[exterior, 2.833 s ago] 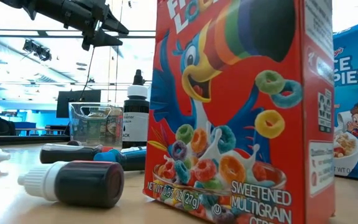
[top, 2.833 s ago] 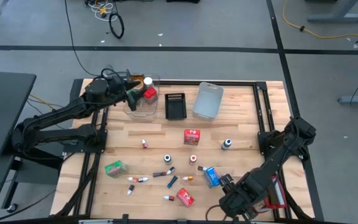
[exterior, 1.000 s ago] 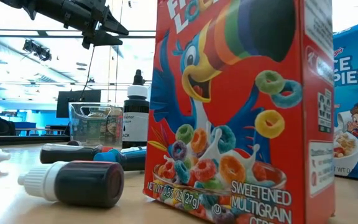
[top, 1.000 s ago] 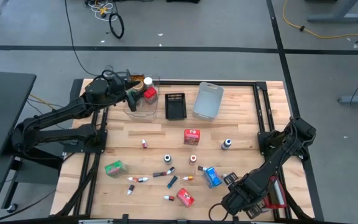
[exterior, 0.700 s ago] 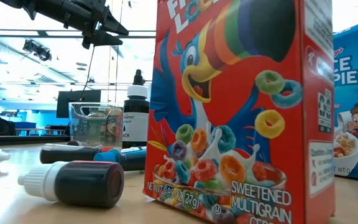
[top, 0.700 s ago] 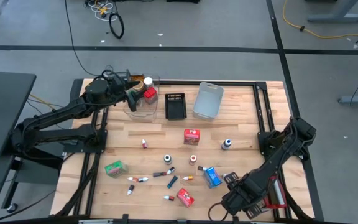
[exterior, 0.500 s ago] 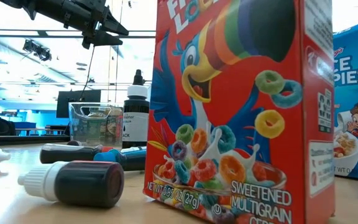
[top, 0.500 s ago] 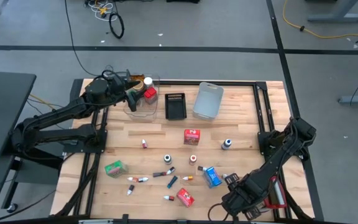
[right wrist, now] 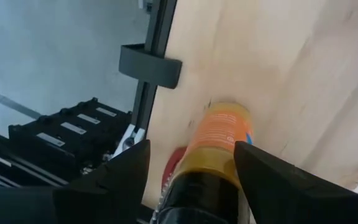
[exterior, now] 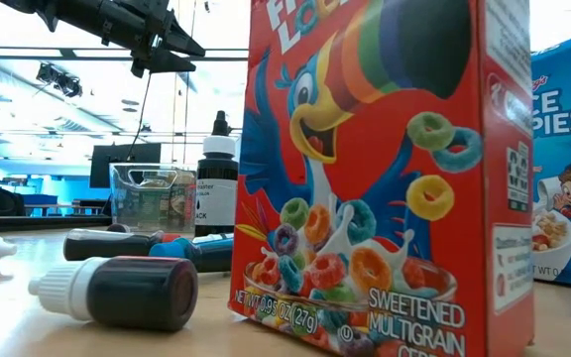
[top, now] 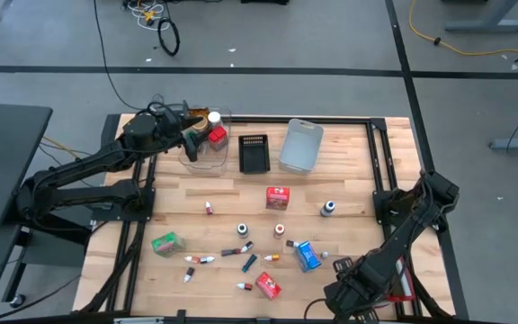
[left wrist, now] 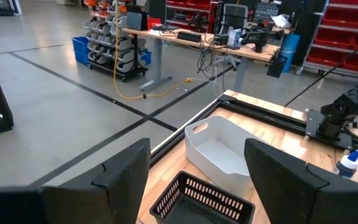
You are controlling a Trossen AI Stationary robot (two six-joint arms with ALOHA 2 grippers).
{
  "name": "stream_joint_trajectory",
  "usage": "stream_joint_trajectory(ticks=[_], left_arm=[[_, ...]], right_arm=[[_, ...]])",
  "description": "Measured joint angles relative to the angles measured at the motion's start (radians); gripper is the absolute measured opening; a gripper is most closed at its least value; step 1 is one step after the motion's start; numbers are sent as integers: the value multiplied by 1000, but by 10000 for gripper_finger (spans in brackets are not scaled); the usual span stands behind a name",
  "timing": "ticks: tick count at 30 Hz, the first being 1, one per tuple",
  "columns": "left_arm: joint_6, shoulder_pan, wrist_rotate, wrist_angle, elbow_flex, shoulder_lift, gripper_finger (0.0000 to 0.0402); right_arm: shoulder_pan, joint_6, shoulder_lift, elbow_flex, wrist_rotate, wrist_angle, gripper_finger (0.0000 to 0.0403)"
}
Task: Pick & Place Kitchen Items
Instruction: Put the black seasoning bottle into the transparent bin
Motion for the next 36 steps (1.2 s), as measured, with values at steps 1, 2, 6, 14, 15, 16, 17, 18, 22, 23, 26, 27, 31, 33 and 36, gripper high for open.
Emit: stream_joint_trajectory(ticks=[1,2,6,14,15,16,17,18,22,23,26,27,31,33,36], left_arm=[[8,0,0,0,0,0,268],[10,0,0,0,0,0,268],[17,0,0,0,0,0,270],[23,0,0,0,0,0,269],[23,0,0,0,0,0,270],[23,0,0,0,0,0,270],[24,0,0,0,0,0,270],[23,0,0,0,0,0,269],[21,0,0,0,0,0,268],[21,0,0,0,0,0,268],[16,0,0,0,0,0,270],[16,0,0,0,0,0,270],[15,0,0,-1,0,0,268],[14,0,0,0,0,0,268],[13,0,0,0,0,0,270]], right_arm=[[3,2,0,0,3,-2,242],[8,4,0,0,8,-4,242],[32,-26,0,0,21,-10,242],[66,-43,0,-1,176,-55,242],[65,-43,0,-1,177,-53,242],[64,-43,0,-1,179,-52,242],[63,-42,0,-1,179,-52,242],[62,-42,0,-1,179,-52,242],[63,-44,0,-1,210,-51,243],[63,-54,0,-1,227,-51,243],[62,-125,0,-1,285,-26,248],[61,-145,0,-1,306,-5,249],[60,-202,0,-1,311,43,246],[61,-150,0,-1,263,39,242],[62,-37,0,-1,186,18,235]])
